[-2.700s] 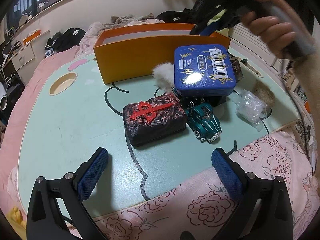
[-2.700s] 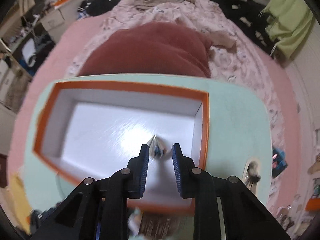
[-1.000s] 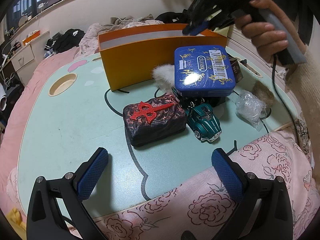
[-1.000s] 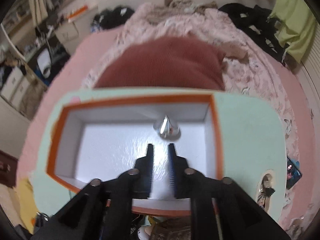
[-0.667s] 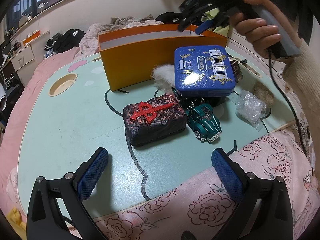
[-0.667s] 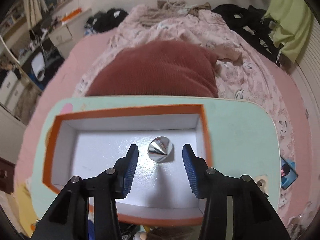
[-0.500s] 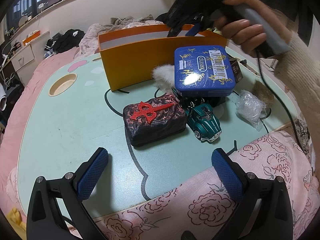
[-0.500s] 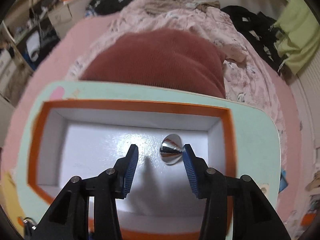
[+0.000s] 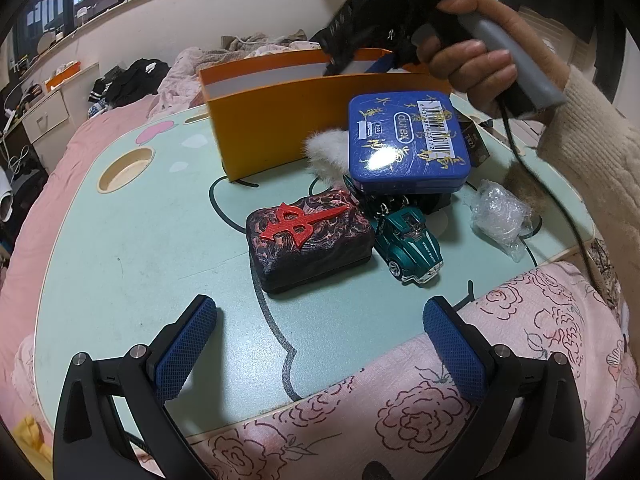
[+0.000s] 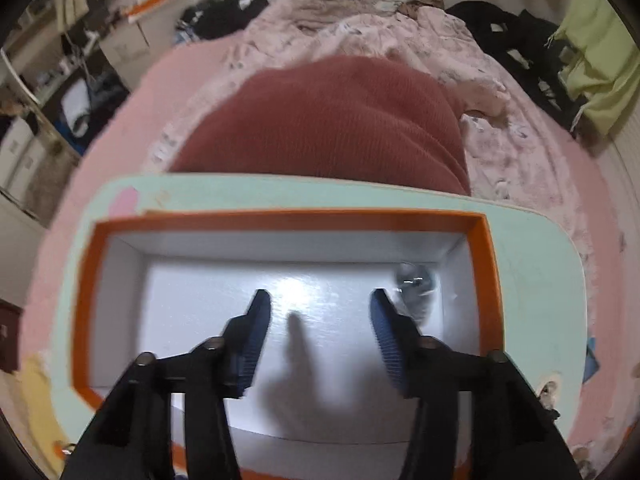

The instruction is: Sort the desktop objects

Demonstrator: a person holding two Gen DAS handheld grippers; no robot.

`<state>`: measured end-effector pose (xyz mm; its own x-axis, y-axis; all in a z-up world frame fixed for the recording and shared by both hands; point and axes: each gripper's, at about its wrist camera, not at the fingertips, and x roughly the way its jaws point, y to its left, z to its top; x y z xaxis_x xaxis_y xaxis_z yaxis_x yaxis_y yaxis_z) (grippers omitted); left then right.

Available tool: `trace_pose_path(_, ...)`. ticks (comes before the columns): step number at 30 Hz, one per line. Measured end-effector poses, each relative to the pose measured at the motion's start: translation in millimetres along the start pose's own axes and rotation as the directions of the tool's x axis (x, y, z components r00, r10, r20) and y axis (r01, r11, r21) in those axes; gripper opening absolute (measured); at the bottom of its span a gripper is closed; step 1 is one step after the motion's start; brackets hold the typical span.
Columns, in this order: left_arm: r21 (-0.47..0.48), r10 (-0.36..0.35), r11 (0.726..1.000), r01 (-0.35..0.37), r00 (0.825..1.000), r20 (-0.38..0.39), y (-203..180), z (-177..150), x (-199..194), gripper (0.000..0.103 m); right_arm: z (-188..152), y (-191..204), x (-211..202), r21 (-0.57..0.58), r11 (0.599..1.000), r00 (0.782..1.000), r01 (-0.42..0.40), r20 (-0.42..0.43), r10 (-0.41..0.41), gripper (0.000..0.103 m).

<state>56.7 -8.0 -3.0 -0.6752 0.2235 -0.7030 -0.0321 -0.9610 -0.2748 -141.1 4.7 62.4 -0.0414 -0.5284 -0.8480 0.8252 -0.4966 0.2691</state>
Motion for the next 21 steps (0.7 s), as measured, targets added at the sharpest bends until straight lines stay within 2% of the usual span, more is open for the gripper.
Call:
trace_pose_path(5,0.002,0.002,1.000,-0.002,1.000,-0.001,0,0,0,0.103,2,8,0,0.006,0.999,0.999,0.039,0.004,-0.039,0.055)
trace_pose_path(9,0.004,0.004,1.000,-0.004,1.000,-0.002,0,0,0,0.103,0,-6,-11,0.047,0.993,0.994,-0.106,0.007,0.106,0.055)
trace_pose_path(11,0.007,0.006,1.000,-0.006,1.000,-0.002,0,1,0,0.103,2,-19,-27,0.085,0.988,0.992,-0.127,0.034,0.124,0.055)
trace_pose_path(14,0.011,0.009,1.000,-0.009,1.000,-0.004,0,2,0,0.103,7,-23,-41,0.078,0.996,0.999,-0.036,0.031,0.034,0.055)
trace_pose_path(17,0.014,0.010,1.000,-0.010,1.000,-0.002,-1,3,0,0.103,9,-12,-38,0.016,0.998,0.998,0.063,-0.005,-0.063,0.051)
trace_pose_path(21,0.018,0.011,1.000,-0.011,1.000,0.001,-2,4,1,0.103,13,-2,-14,-0.039,0.988,0.986,0.152,-0.060,-0.154,0.028)
